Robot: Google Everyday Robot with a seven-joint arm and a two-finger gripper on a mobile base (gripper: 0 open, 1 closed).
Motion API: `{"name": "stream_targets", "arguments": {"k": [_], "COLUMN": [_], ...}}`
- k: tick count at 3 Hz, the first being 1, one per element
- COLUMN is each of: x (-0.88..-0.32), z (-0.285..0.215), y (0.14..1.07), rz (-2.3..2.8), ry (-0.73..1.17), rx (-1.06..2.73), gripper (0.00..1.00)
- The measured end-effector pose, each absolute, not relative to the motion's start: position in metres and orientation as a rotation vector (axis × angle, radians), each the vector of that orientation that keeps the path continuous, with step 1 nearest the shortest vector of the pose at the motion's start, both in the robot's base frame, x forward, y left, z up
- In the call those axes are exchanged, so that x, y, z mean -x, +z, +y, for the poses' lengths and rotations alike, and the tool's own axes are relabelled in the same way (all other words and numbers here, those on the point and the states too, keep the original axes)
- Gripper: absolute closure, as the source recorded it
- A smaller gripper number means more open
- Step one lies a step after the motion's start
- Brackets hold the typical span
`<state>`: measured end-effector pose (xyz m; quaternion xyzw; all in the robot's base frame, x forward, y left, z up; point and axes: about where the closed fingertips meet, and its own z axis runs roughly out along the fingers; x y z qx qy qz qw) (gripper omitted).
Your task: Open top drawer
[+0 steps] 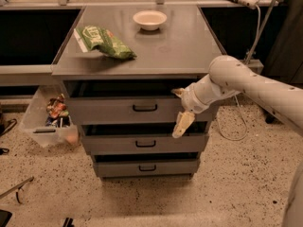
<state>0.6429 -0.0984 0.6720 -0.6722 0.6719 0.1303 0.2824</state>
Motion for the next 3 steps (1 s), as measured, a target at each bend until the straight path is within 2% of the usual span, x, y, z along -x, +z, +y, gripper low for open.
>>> {"name": "stream_targets", "arguments": {"k": [3], "x": [-0.6328], "z": [-0.1008], "y": [0.6618], "rz": [1.849], "ry": [0.389], "rx": [1.814], "gripper": [0.0]}}
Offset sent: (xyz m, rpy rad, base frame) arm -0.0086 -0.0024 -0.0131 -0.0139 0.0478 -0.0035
